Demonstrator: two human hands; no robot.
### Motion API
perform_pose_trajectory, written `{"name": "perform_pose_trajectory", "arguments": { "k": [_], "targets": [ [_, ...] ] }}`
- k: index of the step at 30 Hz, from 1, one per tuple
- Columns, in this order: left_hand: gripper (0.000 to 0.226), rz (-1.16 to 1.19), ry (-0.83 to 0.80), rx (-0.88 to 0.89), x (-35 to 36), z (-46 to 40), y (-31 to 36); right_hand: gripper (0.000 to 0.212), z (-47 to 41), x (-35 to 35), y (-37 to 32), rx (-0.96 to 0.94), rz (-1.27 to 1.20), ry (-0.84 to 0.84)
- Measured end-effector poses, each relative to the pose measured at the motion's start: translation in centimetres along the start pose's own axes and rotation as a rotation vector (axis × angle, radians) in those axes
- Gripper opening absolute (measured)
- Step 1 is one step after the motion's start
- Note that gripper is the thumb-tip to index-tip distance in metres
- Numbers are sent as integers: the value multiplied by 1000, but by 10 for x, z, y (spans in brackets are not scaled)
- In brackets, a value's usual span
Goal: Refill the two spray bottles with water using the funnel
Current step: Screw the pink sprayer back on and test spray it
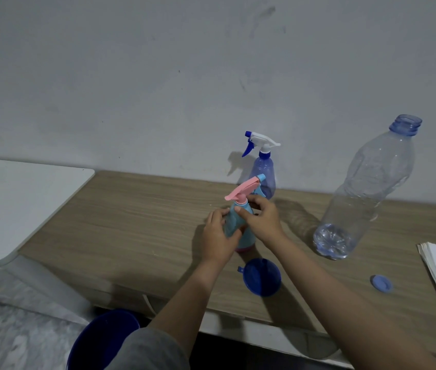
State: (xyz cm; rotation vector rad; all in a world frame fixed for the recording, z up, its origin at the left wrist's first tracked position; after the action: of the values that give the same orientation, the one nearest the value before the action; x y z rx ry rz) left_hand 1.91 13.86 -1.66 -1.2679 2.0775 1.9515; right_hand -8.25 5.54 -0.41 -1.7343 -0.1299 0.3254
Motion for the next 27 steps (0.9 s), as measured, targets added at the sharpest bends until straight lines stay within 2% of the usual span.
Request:
{"name": "perform_pose_trajectory", "arguments": {
  "k": [10,14,17,20,22,24,27],
  "targets": [
    [37,-27,26,-7,3,2,4,27,1,6,0,7,3,74],
    [42,1,-20,-26,0,-1,0,34,4,1,-2,-8,62,59],
    [52,33,-89,-60,-3,-5,-5,36,13,-5,-4,-50,68,223],
    [64,66,-179,-88,-4,-5,-11,59,20,-2,-7,-143,183,361],
    [69,20,-223,-86,-3,-4,-13,85,18,5,-8,-122,277,346],
    [71,-31,-222,-88,-4,-4,-11,95,14,13,-10,-75,312,324],
    [70,-64,-195,-71,-5,-4,-8,71,7,27,-14,-63,261,306]
  ]
}}
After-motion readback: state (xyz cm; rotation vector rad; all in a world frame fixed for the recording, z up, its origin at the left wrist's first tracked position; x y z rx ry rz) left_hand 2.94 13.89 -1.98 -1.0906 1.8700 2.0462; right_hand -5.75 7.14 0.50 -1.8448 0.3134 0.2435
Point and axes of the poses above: each hand's wrist, its own z-axis away from the middle knuckle, its own x-axis out of the palm, y = z × x, the point moved 2 cm from there along -z, towards the middle knuckle, and after that the axes turned 3 degrees about -z, right-handed, at the moved point
